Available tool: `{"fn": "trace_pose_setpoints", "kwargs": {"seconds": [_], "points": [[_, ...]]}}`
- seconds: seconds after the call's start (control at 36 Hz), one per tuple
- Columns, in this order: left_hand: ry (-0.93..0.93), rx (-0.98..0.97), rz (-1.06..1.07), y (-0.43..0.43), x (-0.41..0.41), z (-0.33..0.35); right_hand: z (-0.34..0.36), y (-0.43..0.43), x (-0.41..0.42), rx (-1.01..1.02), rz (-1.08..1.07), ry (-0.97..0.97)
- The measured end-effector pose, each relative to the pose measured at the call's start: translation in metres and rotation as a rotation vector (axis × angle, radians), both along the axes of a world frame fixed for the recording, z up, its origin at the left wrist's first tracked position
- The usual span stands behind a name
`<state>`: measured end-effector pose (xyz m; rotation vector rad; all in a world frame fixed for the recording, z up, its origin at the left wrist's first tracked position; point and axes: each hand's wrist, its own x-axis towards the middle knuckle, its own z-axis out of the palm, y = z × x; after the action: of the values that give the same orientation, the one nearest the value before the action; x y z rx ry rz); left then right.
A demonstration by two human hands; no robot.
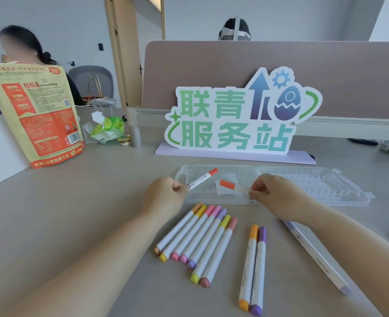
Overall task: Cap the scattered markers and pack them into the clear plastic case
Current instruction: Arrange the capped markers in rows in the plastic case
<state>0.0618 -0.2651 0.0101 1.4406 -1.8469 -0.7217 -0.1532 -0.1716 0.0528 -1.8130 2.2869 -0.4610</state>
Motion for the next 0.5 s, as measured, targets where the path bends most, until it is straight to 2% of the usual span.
{"fn": "trace_pose_setpoints", "kwargs": {"seconds": [0.11,0.28,0.39,0.5], "points": [[0.017,0.015,0.004,0.012,-0.002,0.003,0.006,0.009,-0.008,0.049,0.017,0.0],[0.1,-0.006,0.107,0.013,-0.001,0.013,0.014,0.008,-0.015,0.035,0.004,-0.125],[-0.002,-0.046,0.136,0.006,-0.002,0.008,0.016,-0.002,-0.007,-0.002,-0.006,-0.221],[-0.138,-0.043,0.138,0.004,-0.006,0.01,0.014,-0.013,0.0,0.01,0.021,-0.224]]}}
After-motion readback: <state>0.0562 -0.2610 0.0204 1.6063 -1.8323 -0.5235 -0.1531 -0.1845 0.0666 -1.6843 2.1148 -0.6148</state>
